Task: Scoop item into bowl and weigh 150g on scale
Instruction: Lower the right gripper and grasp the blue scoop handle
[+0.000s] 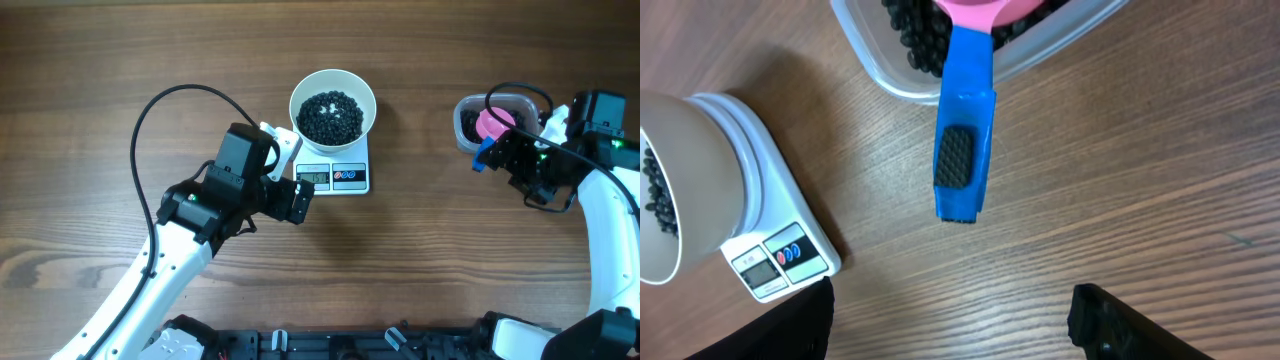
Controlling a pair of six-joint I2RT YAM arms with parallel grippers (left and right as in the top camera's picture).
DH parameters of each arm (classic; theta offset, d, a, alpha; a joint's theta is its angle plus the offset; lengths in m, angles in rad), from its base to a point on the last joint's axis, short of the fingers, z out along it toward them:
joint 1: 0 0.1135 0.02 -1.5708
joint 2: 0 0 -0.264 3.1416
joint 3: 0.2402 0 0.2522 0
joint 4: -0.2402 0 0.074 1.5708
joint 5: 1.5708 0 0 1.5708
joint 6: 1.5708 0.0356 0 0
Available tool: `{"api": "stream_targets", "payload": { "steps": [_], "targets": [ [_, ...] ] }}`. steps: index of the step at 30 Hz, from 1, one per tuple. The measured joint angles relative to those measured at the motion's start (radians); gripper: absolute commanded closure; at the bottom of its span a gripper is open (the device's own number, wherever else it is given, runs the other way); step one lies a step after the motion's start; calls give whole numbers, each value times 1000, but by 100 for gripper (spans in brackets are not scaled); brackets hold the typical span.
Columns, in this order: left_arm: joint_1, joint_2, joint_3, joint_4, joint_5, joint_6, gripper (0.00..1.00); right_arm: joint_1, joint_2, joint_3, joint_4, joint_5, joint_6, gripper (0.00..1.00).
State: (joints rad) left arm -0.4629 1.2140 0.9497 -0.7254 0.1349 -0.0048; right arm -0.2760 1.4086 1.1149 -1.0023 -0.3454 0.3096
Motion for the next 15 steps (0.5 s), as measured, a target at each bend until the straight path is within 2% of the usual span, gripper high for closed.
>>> {"api": "stream_targets", "payload": {
  "steps": [15],
  "targets": [
    [0, 0, 0, 0, 0, 0, 0, 0, 124, -2, 77, -14, 3, 22]
  ]
}}
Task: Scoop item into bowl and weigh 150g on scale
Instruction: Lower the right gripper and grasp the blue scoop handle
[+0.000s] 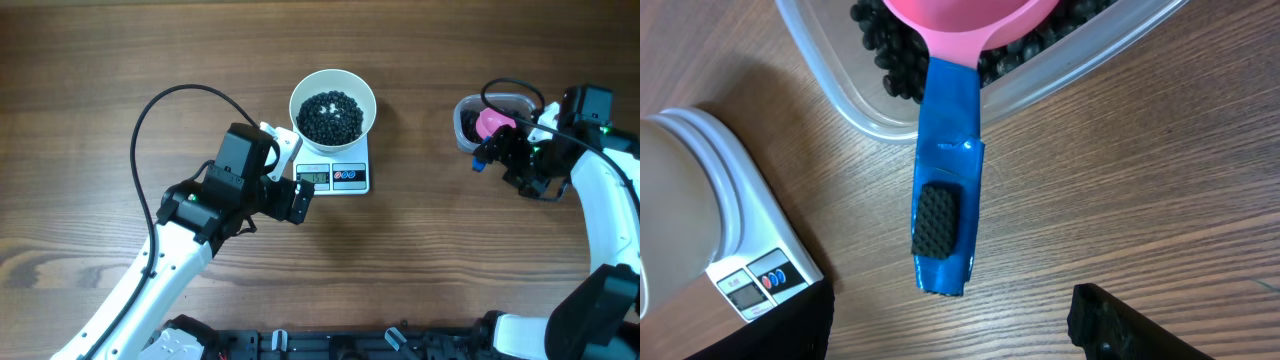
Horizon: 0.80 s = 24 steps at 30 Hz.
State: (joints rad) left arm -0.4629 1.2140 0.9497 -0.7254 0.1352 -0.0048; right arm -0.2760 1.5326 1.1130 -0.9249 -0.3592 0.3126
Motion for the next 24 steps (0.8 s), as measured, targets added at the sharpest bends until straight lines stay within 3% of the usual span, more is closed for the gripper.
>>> {"api": "stream_targets", "payload": {
  "steps": [10, 13, 18, 24],
  "targets": [
    [0, 0, 0, 0, 0, 0, 0, -25, 60, 0, 83, -41, 35, 26],
    [0, 0, 0, 0, 0, 0, 0, -28, 102, 0, 93, -95, 44, 35],
    [0, 0, 0, 0, 0, 0, 0, -28, 159, 0, 104, -171, 50, 38],
    [0, 0, 0, 0, 0, 0, 0, -28, 166, -2, 76, -214, 38, 57]
  ]
}}
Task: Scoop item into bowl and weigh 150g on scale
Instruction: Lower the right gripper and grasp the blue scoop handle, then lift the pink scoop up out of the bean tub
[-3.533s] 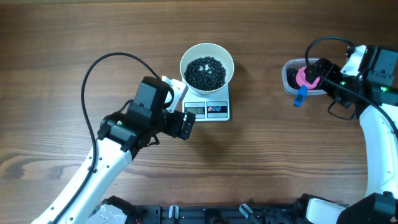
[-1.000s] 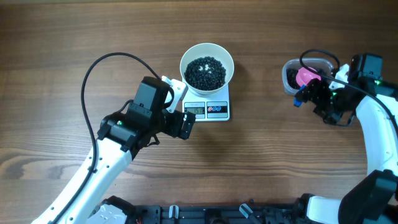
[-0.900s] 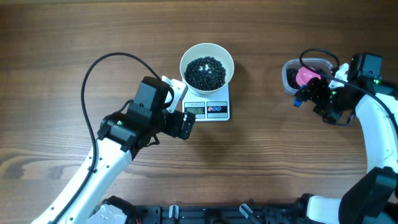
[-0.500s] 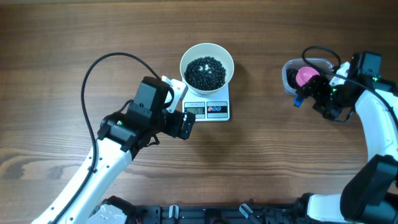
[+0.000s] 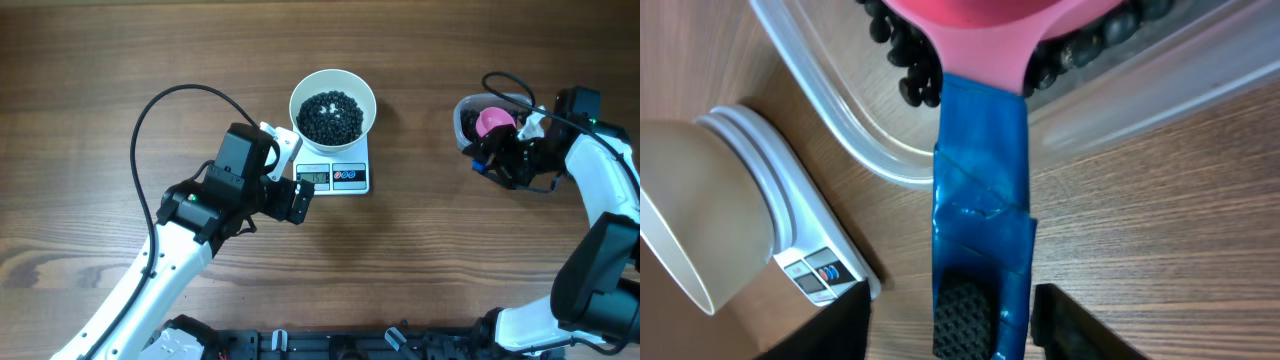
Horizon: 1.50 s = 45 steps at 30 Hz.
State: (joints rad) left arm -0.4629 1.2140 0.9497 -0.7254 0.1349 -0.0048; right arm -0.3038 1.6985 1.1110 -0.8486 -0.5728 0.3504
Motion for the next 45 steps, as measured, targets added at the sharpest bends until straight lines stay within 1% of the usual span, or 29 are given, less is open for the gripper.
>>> {"api": "stream_targets", "payload": {
  "steps": [1, 2, 4, 8, 14, 22, 28, 36, 45],
  "targets": [
    [0, 0, 0, 0, 0, 0, 0, 0, 0, 0, 0, -3, -2, 60],
    [0, 0, 0, 0, 0, 0, 0, 0, 0, 0, 1, -4, -6, 65],
    [0, 0, 0, 0, 0, 0, 0, 0, 0, 0, 1, -8, -10, 70],
    [0, 0, 0, 0, 0, 0, 0, 0, 0, -1, 0, -11, -16, 75],
    [0, 0, 0, 0, 0, 0, 0, 0, 0, -1, -2, -11, -16, 87],
    [0, 0, 0, 0, 0, 0, 0, 0, 0, -1, -36, -14, -17, 95],
    [0, 0, 0, 0, 0, 0, 0, 0, 0, 3, -79, -22, -27, 96],
    [0, 0, 0, 0, 0, 0, 0, 0, -5, 31, -91, -22, -34, 94],
    [0, 0, 0, 0, 0, 0, 0, 0, -74, 40, -94, -22, -42, 95]
  ]
}}
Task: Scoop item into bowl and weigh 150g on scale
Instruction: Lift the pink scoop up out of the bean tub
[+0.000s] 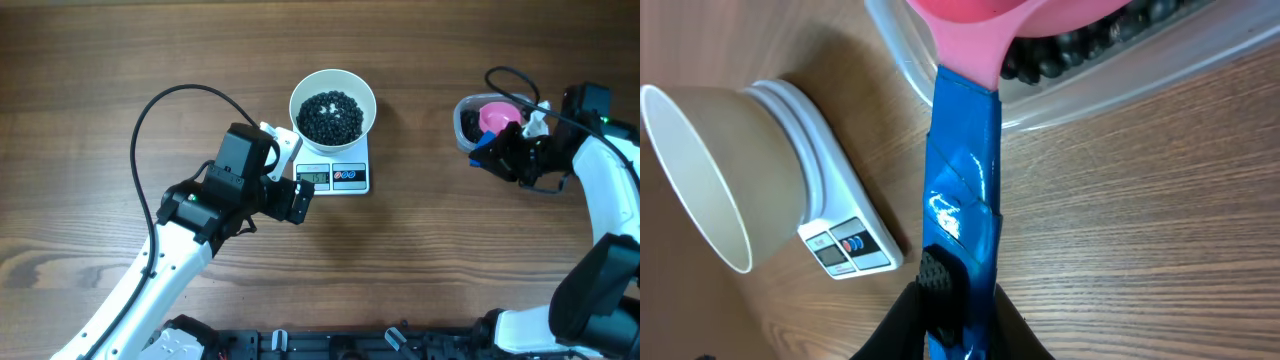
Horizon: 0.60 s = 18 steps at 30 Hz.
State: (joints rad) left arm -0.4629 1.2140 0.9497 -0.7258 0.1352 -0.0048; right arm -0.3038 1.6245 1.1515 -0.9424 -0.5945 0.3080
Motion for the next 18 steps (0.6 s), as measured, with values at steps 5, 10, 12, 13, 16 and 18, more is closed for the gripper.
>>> {"api": "stream_targets", "payload": {
  "steps": [5, 10, 12, 13, 16, 18],
  "targets": [
    [0, 0, 0, 0, 0, 0, 0, 0, -8, 2, -3, 0, -14, 96],
    [0, 0, 0, 0, 0, 0, 0, 0, -25, 2, -8, -1, -26, 96],
    [0, 0, 0, 0, 0, 0, 0, 0, -37, 2, -8, -12, -40, 96],
    [0, 0, 0, 0, 0, 0, 0, 0, -42, 2, -7, -19, -50, 96],
    [0, 0, 0, 0, 0, 0, 0, 0, -56, 2, -8, -45, -65, 96],
    [0, 0, 0, 0, 0, 0, 0, 0, -60, 2, -7, -64, -72, 96]
  ]
}}
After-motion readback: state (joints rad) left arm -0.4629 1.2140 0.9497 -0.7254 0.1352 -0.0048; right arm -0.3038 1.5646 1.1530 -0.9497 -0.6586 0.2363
